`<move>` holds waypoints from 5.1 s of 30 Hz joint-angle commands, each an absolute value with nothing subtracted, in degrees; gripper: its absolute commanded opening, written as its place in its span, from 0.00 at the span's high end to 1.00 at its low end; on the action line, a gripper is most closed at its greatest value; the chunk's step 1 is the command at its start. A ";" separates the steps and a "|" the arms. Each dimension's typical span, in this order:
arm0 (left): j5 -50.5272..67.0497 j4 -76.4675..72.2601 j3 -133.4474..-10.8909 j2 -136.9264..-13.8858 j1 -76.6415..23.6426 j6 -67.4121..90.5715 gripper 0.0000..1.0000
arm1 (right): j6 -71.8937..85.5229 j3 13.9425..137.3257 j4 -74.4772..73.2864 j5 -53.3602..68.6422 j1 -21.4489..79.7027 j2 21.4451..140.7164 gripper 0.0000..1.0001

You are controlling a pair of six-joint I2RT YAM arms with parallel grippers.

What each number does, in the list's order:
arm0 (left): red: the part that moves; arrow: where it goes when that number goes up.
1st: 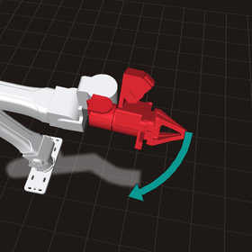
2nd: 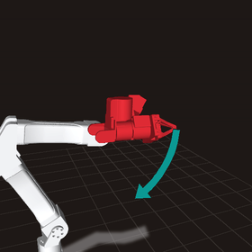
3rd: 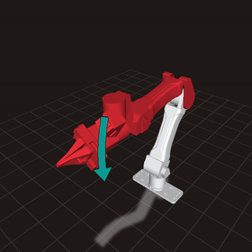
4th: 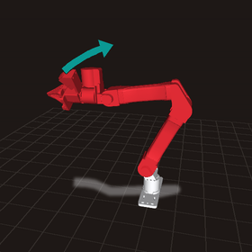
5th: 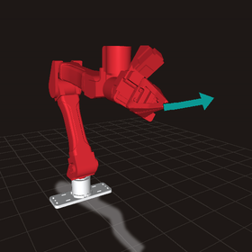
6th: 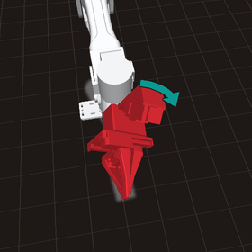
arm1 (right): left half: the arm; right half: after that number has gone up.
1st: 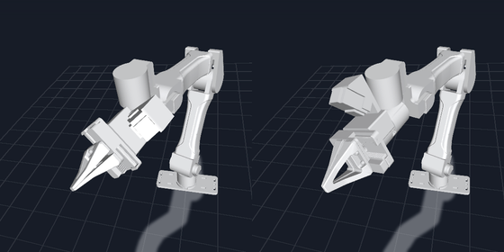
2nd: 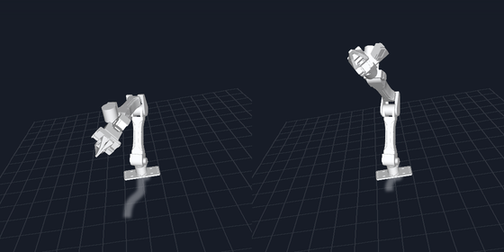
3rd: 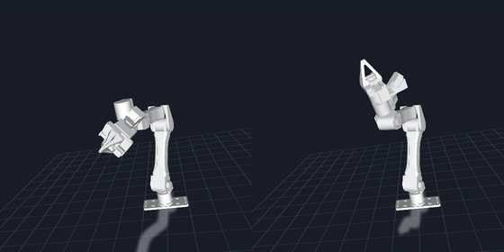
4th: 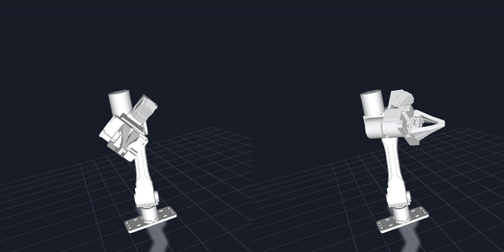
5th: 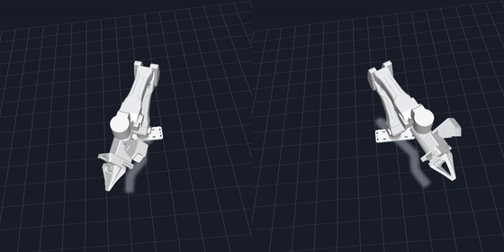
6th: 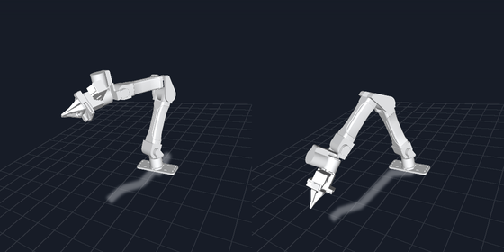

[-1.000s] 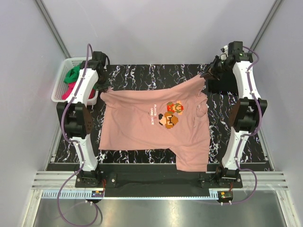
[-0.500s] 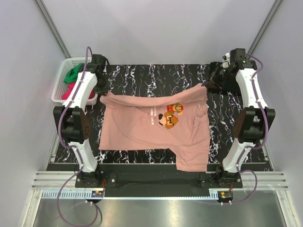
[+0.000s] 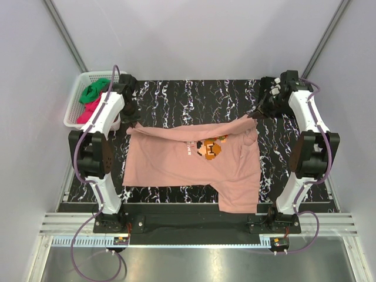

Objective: Fold and stack the t-shirts
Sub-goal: Fold the tshirt

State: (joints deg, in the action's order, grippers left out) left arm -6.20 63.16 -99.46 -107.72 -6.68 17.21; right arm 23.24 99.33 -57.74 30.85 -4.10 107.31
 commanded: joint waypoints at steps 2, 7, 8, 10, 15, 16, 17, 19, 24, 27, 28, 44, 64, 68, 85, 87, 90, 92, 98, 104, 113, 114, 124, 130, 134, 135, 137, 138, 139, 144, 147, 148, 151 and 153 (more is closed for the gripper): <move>-5.01 64.16 -96.33 -105.64 -6.77 17.93 1.00 | 22.24 96.95 -56.86 29.54 -3.25 103.45 1.00; -4.13 64.86 -94.49 -105.47 -6.85 17.58 1.00 | 22.24 95.71 -57.57 28.04 -3.25 103.45 1.00; -4.13 64.95 -94.13 -105.47 -6.86 17.49 1.00 | 22.24 95.45 -57.48 27.34 -3.25 103.53 1.00; -4.39 65.04 -93.78 -105.90 -6.94 17.05 1.00 | 22.33 95.45 -57.74 26.81 -3.25 103.88 1.00; -6.68 65.74 -94.04 -107.84 -6.94 16.52 1.00 | 22.32 95.71 -58.18 26.19 -3.25 104.94 1.00; -7.55 66.00 -94.57 -108.28 -6.86 16.61 1.00 | 22.24 95.71 -58.44 26.19 -3.25 105.12 1.00; -7.82 66.09 -94.92 -108.72 -6.86 16.96 1.00 | 22.24 95.63 -58.45 26.54 -3.25 105.12 1.00; -7.56 66.53 -96.49 -110.03 -6.86 17.83 1.00 | 22.41 95.71 -58.36 27.07 -3.25 105.55 1.00; -5.89 66.53 -103.51 -113.63 -6.86 20.12 1.00 | 22.59 99.13 -58.45 27.07 -3.25 107.75 1.00; -5.97 67.58 -110.79 -116.97 -6.86 20.56 1.00 | 22.59 102.56 -59.15 26.81 -3.25 109.68 1.00; -6.15 68.63 -112.57 -118.03 -6.77 20.57 1.00 | 22.50 103.09 -59.67 26.98 -3.25 110.12 1.00; -7.91 68.46 -115.91 -118.03 -5.54 20.66 1.00 | 21.71 105.36 -60.82 25.84 -3.34 109.42 1.00; -4.49 66.01 -130.96 -129.90 -2.46 18.99 1.00 | 23.29 137.45 -64.77 27.50 -4.04 129.55 1.00; -3.69 66.09 -129.12 -127.89 -2.20 18.37 1.00 | 23.29 136.32 -65.21 27.95 -3.96 127.63 1.00; -2.46 66.09 -107.94 -111.53 -2.29 16.44 1.00 | 21.98 103.64 -59.68 29.01 -3.69 106.70 1.00; -1.76 66.18 -104.86 -111.44 -2.29 16.52 1.00 | 21.80 101.09 -59.24 29.09 -3.60 105.91 1.00; -1.58 65.92 -102.83 -111.80 -2.90 16.87 1.00 | 21.80 99.50 -58.45 29.27 -3.34 105.73 1.00; -1.76 65.83 -102.48 -112.67 -3.25 16.79 1.00 | 21.80 98.79 -58.36 29.27 -2.99 106.17 1.00; -2.90 65.30 -100.29 -112.94 -4.13 17.58 1.00 | 21.71 97.39 -58.27 29.01 -1.93 107.14 1.00; -4.57 64.51 -96.07 -112.33 -4.13 17.32 1.00 | 21.36 92.47 -57.31 27.25 -1.58 106.52 1.00; -4.92 62.58 -93.52 -111.01 -4.13 18.46 1.00 | 21.97 88.16 -56.43 24.79 -1.32 105.56 1.00; -5.36 62.58 -93.25 -111.01 -4.13 18.54 1.00 | 21.89 87.72 -56.60 24.00 -1.32 105.38 1.00; -10.28 62.58 -91.15 -110.21 -3.96 18.28 1.00 | 21.80 88.15 -58.53 20.30 -1.41 105.20 1.00; -11.16 62.84 -90.44 -111.53 -3.52 19.42 1.00 | 21.53 89.03 -60.91 19.60 -1.41 106.08 1.00; -10.37 62.67 -91.75 -111.53 -3.52 18.99 0.71 | 21.45 88.77 -61.00 18.46 -1.41 106.52 1.00; -9.07 62.58 -92.19 -111.62 -3.60 18.81 0.61 | 21.53 88.86 -61.17 18.20 -1.41 106.61 0.98; -8.00 62.14 -93.07 -111.10 -3.52 18.37 0.49 | 21.53 89.12 -61.52 17.67 -1.41 106.52 0.89; -6.52 61.79 -93.25 -110.48 -3.52 18.20 0.49 | 21.53 89.64 -61.52 16.80 -1.41 106.26 0.91; -5.55 61.44 -93.51 -110.13 -3.52 18.02 0.45 | 21.62 90.00 -61.35 16.27 -1.41 105.48 0.90; -5.09 58.10 -93.87 -106.88 -3.52 17.93 0.40 | 22.06 95.69 -61.35 13.63 -1.41 103.01 0.87; -6.33 57.39 -95.44 -106.70 -3.43 18.11 0.41 | 22.67 100.00 -61.35 10.73 -1.49 100.82 0.87; -6.59 57.04 -96.41 -106.79 -3.34 18.11 0.41 | 22.94 100.98 -61.26 9.85 -1.49 99.51 0.86; -7.38 56.61 -98.70 -107.31 -3.25 18.98 0.43 | 23.64 104.49 -59.86 8.09 -1.49 98.61 0.85; -6.86 56.51 -100.10 -107.84 -3.25 19.07 0.43 | 23.99 107.56 -59.68 8.17 -1.49 99.40 0.85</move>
